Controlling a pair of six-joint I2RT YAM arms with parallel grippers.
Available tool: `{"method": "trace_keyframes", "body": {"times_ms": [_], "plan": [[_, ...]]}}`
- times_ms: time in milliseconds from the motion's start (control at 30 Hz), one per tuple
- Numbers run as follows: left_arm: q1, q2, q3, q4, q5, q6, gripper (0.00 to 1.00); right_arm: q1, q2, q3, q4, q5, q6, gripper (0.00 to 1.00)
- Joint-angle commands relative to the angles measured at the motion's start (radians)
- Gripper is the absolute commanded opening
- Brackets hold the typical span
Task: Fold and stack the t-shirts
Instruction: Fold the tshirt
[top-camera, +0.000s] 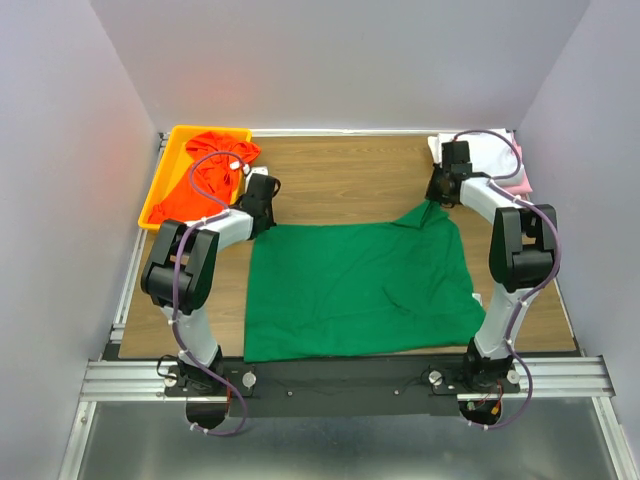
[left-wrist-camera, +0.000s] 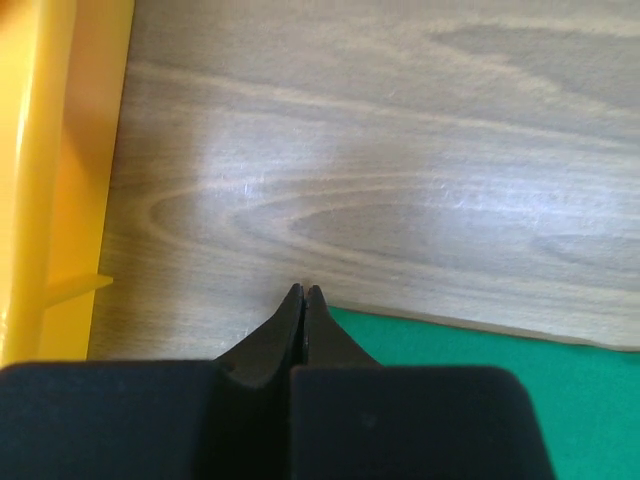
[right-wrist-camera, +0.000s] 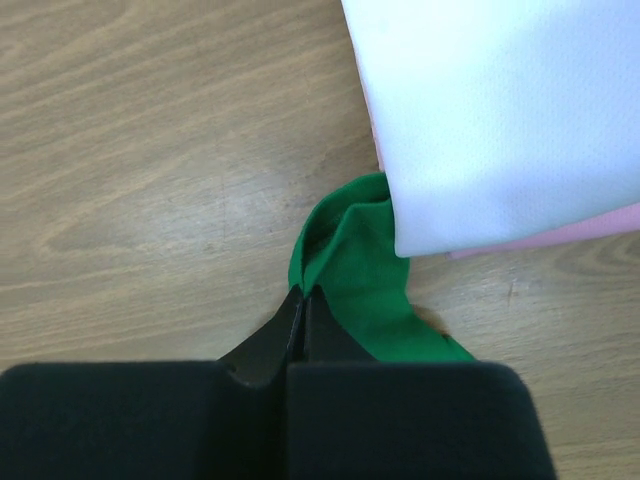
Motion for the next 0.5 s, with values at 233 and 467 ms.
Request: {"method": "trace_keyframes", "body": {"times_ms": [233, 467], "plan": [[0.035, 0.064, 0.191, -0.045, 0.012, 0.050, 0.00, -0.027, 0.074, 0.202, -0.093, -0.054, 0.007, 0.00], [0.065, 0.095, 0.314, -0.050, 0.041, 0.068, 0.00, -0.028, 0.124, 0.391, -0.187, -0.057, 0.004, 0.00]]}}
